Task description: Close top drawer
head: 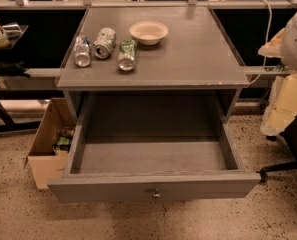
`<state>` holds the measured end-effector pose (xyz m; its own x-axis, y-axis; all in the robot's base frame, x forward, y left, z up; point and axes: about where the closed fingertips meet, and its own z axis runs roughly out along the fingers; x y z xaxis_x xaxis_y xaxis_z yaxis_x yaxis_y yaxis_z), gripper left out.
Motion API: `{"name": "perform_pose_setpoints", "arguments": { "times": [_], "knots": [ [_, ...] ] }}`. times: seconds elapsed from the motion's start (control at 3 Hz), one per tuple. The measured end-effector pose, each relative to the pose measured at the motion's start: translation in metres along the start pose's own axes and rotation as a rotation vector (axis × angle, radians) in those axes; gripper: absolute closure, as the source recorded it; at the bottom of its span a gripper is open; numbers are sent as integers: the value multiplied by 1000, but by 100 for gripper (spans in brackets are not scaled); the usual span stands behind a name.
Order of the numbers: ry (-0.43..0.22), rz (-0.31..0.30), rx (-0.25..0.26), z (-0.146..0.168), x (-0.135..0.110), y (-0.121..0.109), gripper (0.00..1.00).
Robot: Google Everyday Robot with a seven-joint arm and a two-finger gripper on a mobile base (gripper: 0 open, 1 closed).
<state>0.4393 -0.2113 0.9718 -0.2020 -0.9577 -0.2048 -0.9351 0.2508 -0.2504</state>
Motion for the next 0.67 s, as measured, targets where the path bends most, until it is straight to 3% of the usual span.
{"name": "perform_pose_setpoints", "arguments": {
  "times": [0.67],
  "knots": [
    [18,-28,-81,66,4,35,0]
  ]
}}
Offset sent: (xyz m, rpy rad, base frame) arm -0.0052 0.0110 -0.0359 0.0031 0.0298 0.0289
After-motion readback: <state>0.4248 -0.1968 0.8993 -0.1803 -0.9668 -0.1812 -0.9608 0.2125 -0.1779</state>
